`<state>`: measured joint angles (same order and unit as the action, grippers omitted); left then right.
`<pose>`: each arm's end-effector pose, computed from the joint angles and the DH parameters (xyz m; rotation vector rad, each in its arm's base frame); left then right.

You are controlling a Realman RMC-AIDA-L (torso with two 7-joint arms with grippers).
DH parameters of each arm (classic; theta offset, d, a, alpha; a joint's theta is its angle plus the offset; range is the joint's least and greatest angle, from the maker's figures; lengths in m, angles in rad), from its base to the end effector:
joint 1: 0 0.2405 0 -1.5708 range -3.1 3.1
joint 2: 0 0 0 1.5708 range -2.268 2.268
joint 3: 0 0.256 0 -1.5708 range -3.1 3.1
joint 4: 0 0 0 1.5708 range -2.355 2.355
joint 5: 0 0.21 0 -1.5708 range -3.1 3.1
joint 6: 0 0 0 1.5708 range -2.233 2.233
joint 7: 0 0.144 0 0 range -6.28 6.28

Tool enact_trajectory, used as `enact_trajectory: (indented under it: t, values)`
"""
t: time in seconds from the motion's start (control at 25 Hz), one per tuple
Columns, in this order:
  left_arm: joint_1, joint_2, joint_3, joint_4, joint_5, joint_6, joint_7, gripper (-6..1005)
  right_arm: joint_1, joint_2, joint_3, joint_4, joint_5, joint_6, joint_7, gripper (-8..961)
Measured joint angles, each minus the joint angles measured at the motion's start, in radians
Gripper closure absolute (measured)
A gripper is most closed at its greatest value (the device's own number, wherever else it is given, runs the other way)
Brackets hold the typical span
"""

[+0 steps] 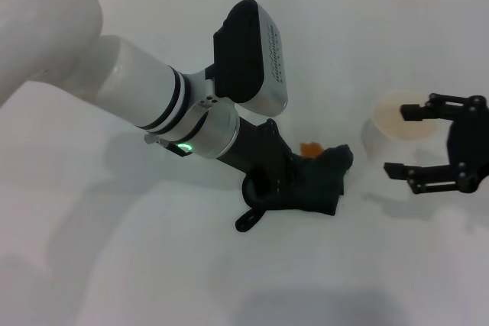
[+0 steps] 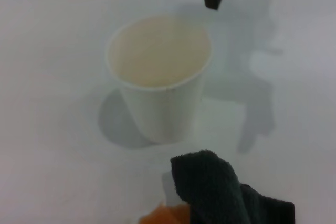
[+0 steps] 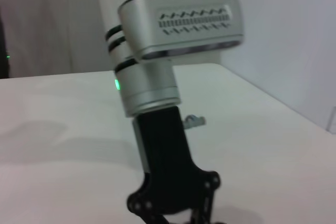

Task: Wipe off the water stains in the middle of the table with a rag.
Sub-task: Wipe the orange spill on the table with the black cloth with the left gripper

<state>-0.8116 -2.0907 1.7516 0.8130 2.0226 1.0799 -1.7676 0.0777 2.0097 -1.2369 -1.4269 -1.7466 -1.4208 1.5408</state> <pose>-0.1407 0.3524 -0.1247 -3.0883 0.0784 0.2145 0.2383 0.2784 0.0542 -2.6918 0.2119 0.3806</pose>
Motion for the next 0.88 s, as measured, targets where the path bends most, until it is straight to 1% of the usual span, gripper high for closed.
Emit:
enact_trajectory:
  t: [0.16,0.28,0.6,0.76,0.88]
  values:
    - [0.001,0.000,0.007,0.004,0.000,0.002,-0.003,932,-0.011,0.000,0.065,0.005,-0.002,-0.046,0.000,95]
    - [0.001,0.000,0.010,0.005,-0.001,0.002,-0.004,932,-0.019,0.000,0.090,0.005,-0.002,-0.066,-0.001,96]
    - [-0.009,0.006,0.000,-0.001,0.022,-0.020,-0.001,932,-0.019,0.000,0.087,0.004,-0.002,-0.073,-0.002,96]
    - [-0.012,0.005,-0.040,-0.006,0.100,-0.042,-0.004,932,-0.018,0.001,0.085,0.002,-0.001,-0.073,-0.002,96]
    - [-0.013,0.005,-0.070,-0.018,0.126,-0.054,-0.004,932,-0.021,0.001,0.085,0.002,0.001,-0.076,-0.002,96]
